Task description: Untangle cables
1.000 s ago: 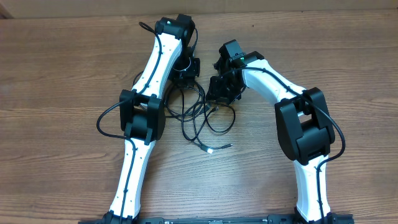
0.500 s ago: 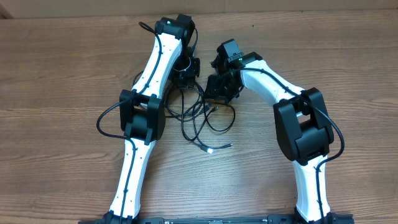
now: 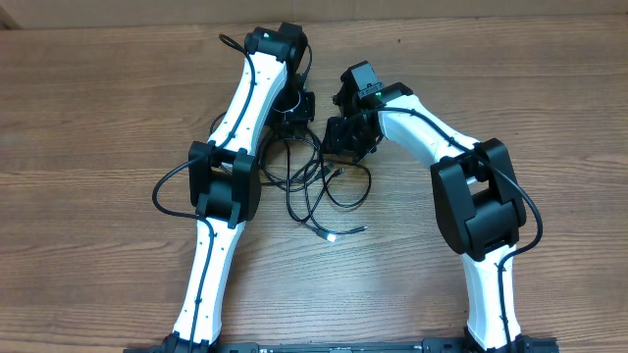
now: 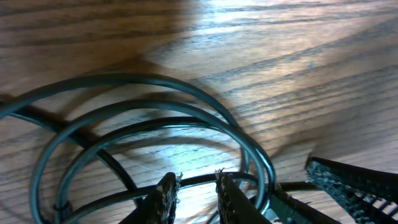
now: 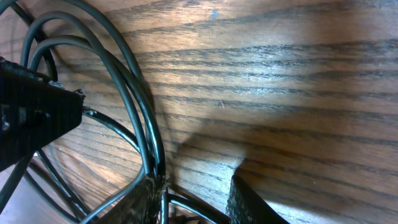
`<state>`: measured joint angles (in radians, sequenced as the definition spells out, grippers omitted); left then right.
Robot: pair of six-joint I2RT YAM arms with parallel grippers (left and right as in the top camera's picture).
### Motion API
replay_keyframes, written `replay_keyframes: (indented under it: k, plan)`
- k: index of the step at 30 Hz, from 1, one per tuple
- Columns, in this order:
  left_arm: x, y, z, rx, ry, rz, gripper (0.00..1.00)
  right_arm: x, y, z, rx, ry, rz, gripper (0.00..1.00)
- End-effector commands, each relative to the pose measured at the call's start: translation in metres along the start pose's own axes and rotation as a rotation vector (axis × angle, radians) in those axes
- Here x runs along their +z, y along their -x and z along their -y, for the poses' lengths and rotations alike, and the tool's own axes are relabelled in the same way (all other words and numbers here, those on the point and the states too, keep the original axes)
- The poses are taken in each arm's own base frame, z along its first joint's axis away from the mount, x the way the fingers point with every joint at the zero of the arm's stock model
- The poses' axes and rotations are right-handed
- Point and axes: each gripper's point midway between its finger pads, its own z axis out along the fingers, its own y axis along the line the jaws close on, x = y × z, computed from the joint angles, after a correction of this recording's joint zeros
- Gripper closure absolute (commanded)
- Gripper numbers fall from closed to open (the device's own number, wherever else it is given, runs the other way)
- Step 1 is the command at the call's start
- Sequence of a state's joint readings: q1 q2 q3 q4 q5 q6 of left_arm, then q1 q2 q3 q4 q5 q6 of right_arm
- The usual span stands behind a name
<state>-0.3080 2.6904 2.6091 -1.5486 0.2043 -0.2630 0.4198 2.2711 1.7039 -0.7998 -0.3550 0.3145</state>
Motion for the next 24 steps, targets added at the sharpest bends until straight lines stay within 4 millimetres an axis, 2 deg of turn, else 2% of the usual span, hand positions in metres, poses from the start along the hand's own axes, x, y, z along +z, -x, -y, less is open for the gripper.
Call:
replay_keyframes:
  k: [1, 9, 18, 22, 24]
  plan:
    - [-0.011, 0.0, -0.001, -0.006, 0.025, 0.026, 0.76, 0.02, -0.008, 0.013, 0.001, -0.081, -0.018, 0.65]
    - [-0.011, 0.001, -0.004, -0.012, 0.026, 0.026, 0.76, 0.023, -0.007, 0.014, -0.007, -0.149, 0.012, 0.65]
    - [-0.017, 0.005, -0.026, -0.069, -0.005, 0.017, 0.76, 0.025, -0.005, 0.014, -0.018, -0.181, 0.031, 0.61]
    - [-0.02, 0.006, -0.026, -0.091, -0.071, 0.008, 0.77, 0.021, -0.004, 0.019, -0.001, -0.218, 0.038, 0.6]
    - [-0.021, 0.007, -0.026, -0.1, -0.097, 0.004, 0.78, 0.018, -0.003, 0.03, 0.0, -0.28, 0.049, 0.61]
